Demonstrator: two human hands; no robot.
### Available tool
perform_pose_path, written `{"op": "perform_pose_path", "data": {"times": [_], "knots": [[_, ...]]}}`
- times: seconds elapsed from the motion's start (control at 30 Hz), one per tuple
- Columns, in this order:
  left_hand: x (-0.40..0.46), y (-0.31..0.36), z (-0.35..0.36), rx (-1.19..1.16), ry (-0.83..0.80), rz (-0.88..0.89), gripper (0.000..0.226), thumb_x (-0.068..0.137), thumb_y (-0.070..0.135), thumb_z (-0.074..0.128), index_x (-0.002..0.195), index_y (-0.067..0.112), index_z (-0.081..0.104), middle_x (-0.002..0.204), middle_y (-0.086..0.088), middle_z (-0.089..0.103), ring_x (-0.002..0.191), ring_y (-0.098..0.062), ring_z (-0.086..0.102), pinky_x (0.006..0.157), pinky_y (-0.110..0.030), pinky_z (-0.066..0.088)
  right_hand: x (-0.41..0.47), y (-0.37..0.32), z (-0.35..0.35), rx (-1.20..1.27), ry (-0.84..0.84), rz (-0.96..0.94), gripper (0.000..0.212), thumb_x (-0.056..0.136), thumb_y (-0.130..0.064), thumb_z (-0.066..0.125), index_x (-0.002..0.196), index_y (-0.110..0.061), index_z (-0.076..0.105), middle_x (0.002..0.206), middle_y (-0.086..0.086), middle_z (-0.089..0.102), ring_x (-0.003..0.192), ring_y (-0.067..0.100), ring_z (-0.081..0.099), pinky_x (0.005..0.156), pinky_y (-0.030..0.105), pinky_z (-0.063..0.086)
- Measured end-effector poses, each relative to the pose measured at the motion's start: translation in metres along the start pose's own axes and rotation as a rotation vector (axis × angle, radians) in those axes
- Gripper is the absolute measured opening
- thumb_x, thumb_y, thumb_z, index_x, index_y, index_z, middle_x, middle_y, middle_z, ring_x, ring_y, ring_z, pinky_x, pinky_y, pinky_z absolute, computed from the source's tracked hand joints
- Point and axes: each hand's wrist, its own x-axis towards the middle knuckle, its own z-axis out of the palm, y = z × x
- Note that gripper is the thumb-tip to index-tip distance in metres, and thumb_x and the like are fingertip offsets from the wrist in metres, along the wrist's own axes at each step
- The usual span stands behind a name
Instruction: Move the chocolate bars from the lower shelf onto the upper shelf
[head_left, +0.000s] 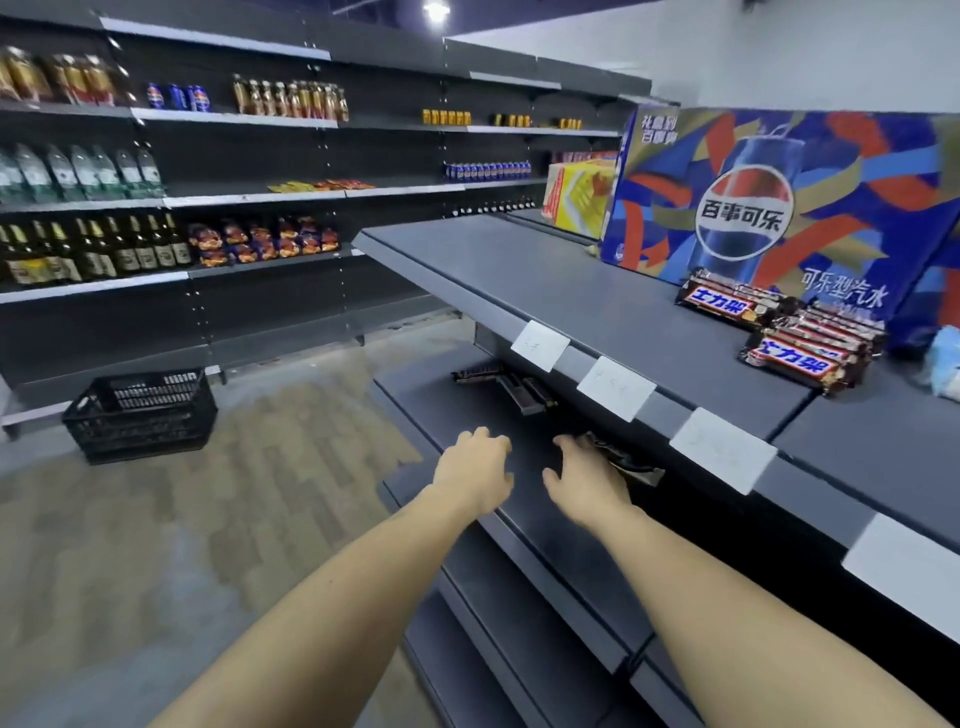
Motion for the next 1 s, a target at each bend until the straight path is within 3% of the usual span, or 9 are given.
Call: {"op": "perform_pose_path", "data": {"times": [0.2,0.47,0.63,0.73,0.8,0.9,1.0], "knots": [[0.067,-0.024,0.029,-0.023,-0.088,0.087,0.043,0.095,0.030,0.052,0.135,0.013,0.048,0.125,-0.011,0.047,0.118,-0.031,0.043,0.086,-0.041,0.044,0.053,0.013,0.032,-0.020,-0.016,0.105,0.057,0.095,-0.034,0.053,0.147,-0.018,0.036,0.149,0.007,0.040,0.134,0.026,0.043,0.100,0.038,0.046],[0.155,-0.081,0.063,-0.008,-0.234,0.255,0.044,0.095,0.026,0.051,0.137,0.011,0.045,0.129,-0.012,0.044,0.123,-0.032,0.040,0.092,-0.041,0.047,0.100,0.008,0.074,-0.104,-0.005,0.359,0.061,0.093,-0.034,0.055,0.147,-0.015,0.034,0.149,0.012,0.040,0.134,0.031,0.041,0.104,0.039,0.044],[0.195,-0.092,0.088,-0.007,-0.267,0.309,0.048,0.095,0.025,0.051,0.141,0.014,0.042,0.137,-0.011,0.041,0.128,-0.032,0.037,0.095,-0.042,0.047,0.115,0.016,0.099,-0.059,-0.002,0.470,0.067,0.093,-0.035,0.055,0.151,-0.018,0.027,0.152,0.009,0.035,0.138,0.030,0.034,0.105,0.041,0.043],[0.227,-0.090,0.104,-0.014,-0.208,0.338,0.050,0.095,0.027,0.051,0.143,0.015,0.040,0.139,-0.010,0.039,0.127,-0.031,0.038,0.094,-0.041,0.046,0.127,0.029,0.108,-0.087,0.049,0.509,0.071,0.095,-0.040,0.050,0.155,-0.021,0.017,0.158,0.007,0.025,0.141,0.030,0.032,0.108,0.042,0.038],[0.246,-0.086,0.116,0.002,-0.148,0.355,0.054,0.097,0.031,0.048,0.147,0.016,0.034,0.147,-0.009,0.033,0.127,-0.031,0.038,0.097,-0.040,0.044,0.137,0.041,0.111,-0.114,0.135,0.515,0.068,0.096,-0.041,0.048,0.155,-0.022,0.019,0.161,0.006,0.016,0.141,0.030,0.030,0.106,0.042,0.038],[0.268,-0.077,0.133,0.059,-0.069,0.387,0.065,0.098,0.040,0.042,0.154,0.016,0.017,0.161,-0.009,0.006,0.132,-0.034,0.035,0.103,-0.042,0.037,0.149,0.053,0.121,-0.080,0.226,0.579,0.061,0.097,-0.039,0.048,0.152,-0.024,0.027,0.163,0.007,0.004,0.143,0.032,0.024,0.106,0.043,0.038],[0.288,-0.074,0.143,0.064,-0.071,0.379,0.068,0.098,0.045,0.038,0.155,0.018,0.011,0.162,-0.006,-0.001,0.139,-0.035,0.025,0.108,-0.044,0.030,0.158,0.058,0.135,-0.099,0.286,0.621,0.057,0.098,-0.039,0.041,0.149,-0.015,0.033,0.157,0.010,0.024,0.140,0.032,0.027,0.108,0.042,0.035]]}}
